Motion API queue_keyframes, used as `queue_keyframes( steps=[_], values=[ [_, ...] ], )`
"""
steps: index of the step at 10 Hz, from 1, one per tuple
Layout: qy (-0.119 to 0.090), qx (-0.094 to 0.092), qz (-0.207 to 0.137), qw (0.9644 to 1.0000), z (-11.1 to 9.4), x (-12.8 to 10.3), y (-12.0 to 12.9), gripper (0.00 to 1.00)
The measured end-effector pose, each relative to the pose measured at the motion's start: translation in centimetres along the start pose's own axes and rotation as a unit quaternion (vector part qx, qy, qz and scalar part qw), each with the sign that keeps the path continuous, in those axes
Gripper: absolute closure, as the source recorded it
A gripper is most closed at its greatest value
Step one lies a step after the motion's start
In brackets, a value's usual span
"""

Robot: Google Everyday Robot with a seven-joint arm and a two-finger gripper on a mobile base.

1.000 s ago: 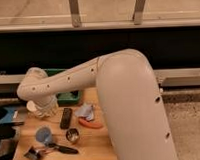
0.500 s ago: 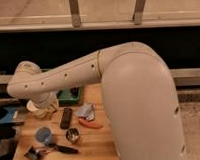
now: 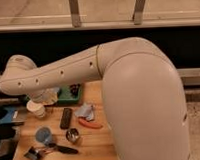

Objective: Place fork in paper cup

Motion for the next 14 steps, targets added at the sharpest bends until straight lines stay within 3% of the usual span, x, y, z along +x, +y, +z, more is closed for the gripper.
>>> queue_keyframes(
  steps=[7, 10, 14],
  values=[
    [-0.047, 0.054, 0.003, 0.9974, -5.8, -2.5, -3.3, 1.0],
    [-0.067, 0.06, -0.011, 0.9959, -6.7, -4.9, -3.5, 1.0],
    [-0.086, 0.054, -0.046, 0.9937, -6.8, -9.5, -2.3, 1.0]
  ],
)
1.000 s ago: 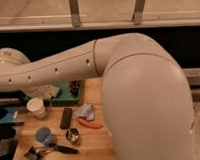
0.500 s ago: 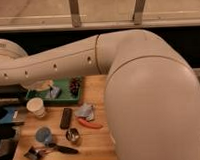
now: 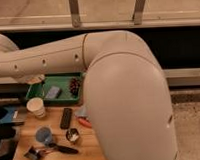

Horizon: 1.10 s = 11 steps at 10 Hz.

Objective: Place fork in paper cup

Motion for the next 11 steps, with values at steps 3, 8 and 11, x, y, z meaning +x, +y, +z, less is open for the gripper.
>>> queue_keyframes(
  steps=[3, 8, 11],
  values=[
    [-0.01, -0.021, -0.024, 0.9994, 1.7, -2.2, 1.5, 1.0],
    [-0.007, -0.052, -0.055, 0.9971, 4.0, -2.8, 4.5, 1.0],
    [-0.004, -0.066, -0.069, 0.9954, 4.7, -2.9, 6.2, 1.0]
  ],
)
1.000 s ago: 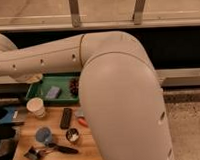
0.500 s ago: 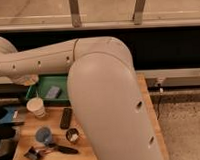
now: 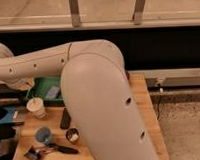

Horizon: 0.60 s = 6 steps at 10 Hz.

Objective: Place fork in paper cup

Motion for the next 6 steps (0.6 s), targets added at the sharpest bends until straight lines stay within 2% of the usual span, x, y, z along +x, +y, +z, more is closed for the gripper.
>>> queue_keyframes(
  steps=[4, 6],
  values=[
    [0.009, -0.028, -0.001, 0.9996, 2.3, 0.9, 1.7, 1.0],
    [0.018, -0.047, 0.006, 0.9987, 4.0, 1.8, 2.3, 1.0]
  ],
)
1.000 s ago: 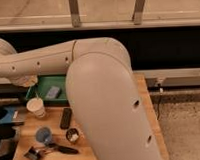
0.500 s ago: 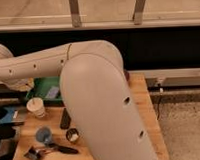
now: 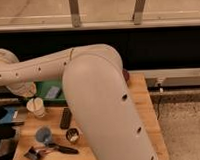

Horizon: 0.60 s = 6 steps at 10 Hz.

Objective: Place fork in paper cup

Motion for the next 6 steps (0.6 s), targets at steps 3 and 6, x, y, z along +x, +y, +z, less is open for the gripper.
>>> queue_keyframes(
  steps=[3, 6],
  values=[
    [0.013, -0.028, 0.01, 0.9995, 2.6, 0.7, 0.0, 1.0],
    [0.021, -0.052, 0.019, 0.9982, 4.5, 1.0, -0.6, 1.0]
  ],
)
